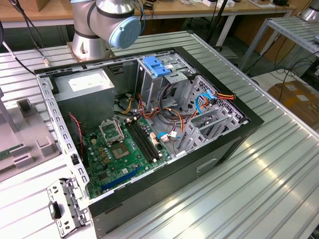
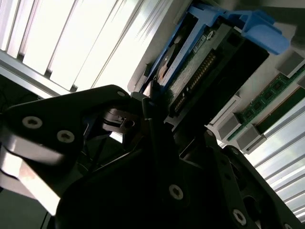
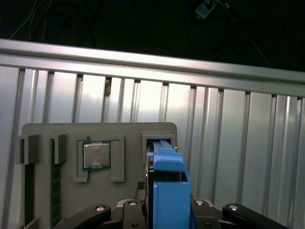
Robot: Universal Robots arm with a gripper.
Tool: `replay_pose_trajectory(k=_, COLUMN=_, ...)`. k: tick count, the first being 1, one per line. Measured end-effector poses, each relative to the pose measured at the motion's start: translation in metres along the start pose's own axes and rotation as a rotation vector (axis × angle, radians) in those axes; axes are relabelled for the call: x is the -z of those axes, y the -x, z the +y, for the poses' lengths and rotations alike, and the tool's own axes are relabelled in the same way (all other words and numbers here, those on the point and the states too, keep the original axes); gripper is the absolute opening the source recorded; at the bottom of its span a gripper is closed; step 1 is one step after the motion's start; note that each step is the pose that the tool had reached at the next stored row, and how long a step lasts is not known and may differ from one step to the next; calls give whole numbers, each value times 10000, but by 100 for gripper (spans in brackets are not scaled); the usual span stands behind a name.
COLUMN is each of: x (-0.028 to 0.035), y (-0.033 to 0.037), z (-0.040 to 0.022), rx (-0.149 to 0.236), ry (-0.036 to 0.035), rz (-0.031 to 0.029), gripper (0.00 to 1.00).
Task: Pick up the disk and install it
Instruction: 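Pick up the disk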
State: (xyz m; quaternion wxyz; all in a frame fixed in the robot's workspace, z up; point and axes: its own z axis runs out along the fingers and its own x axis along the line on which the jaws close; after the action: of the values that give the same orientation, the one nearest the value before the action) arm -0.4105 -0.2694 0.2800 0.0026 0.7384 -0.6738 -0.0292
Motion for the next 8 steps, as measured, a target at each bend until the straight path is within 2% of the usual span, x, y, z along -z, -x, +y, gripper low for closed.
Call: replay_pose_trajectory(k=8, x=43, y=2, z=2, rx=1, ry=-3, rz=-33, gripper=36)
